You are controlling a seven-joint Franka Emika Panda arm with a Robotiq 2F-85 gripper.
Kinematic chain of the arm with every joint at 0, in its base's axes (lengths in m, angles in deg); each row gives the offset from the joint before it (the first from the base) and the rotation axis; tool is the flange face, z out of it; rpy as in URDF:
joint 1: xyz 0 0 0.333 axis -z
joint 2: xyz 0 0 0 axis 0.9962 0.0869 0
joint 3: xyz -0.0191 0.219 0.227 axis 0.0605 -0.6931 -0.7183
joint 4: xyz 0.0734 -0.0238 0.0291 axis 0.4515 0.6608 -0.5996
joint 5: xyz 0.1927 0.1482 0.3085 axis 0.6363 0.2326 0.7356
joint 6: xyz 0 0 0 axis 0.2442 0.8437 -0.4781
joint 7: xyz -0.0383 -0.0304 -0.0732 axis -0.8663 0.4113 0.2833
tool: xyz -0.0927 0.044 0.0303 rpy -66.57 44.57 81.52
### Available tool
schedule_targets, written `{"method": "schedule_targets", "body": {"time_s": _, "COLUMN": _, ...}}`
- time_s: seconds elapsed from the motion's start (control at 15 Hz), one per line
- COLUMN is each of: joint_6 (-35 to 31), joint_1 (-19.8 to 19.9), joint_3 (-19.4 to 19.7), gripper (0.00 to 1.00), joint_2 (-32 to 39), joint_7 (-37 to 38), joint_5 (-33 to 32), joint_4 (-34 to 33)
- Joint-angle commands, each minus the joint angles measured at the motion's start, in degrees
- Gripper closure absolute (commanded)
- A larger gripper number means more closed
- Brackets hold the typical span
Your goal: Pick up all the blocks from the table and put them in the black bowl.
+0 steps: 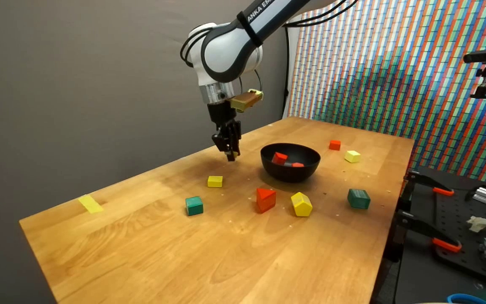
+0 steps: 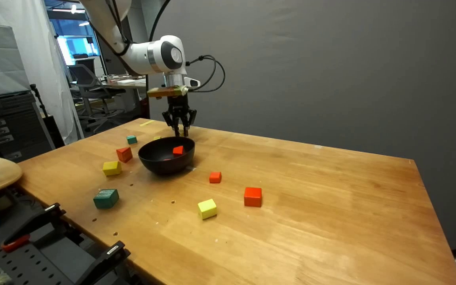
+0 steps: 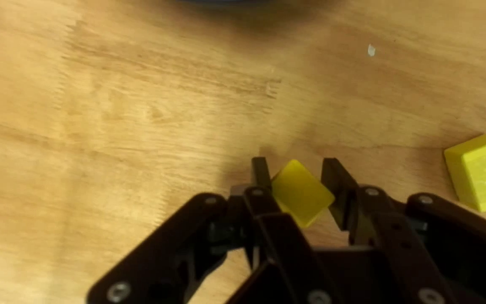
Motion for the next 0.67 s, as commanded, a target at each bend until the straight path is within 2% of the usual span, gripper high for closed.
{"method": "schedule_targets", "body": {"time_s": 0.0, "joint_6": 3.3, "joint_1": 1.1, "joint_3": 0.4, "gripper": 0.86, "joint_2": -12.6, "joint_7": 0.0, "joint_5": -0.4, "joint_4": 11.7}}
{"method": "schedule_targets", "body": {"time_s": 0.07, "joint_6": 3.2, "joint_1": 1.3, "joint_3": 1.1, "gripper": 0.86, "joint_2": -15.5, "joint_7": 2.2, "joint_5": -0.4, "joint_4": 14.6}}
{"method": "schedule_targets", "body": {"time_s": 0.33, "joint_6": 4.7, "joint_1": 6.1, "joint_3": 0.0, "gripper": 0.86, "joint_2": -24.7, "joint_7": 1.1, "joint_5": 5.0, "joint_4": 25.6}}
{"method": "schedule_targets", "body": {"time_s": 0.6, "joint_6": 2.2, "joint_1": 8.8, "joint_3": 0.2, "gripper": 0.85, "joint_2": -28.3, "joint_7": 1.4, "joint_5": 9.4, "joint_4": 34.3}}
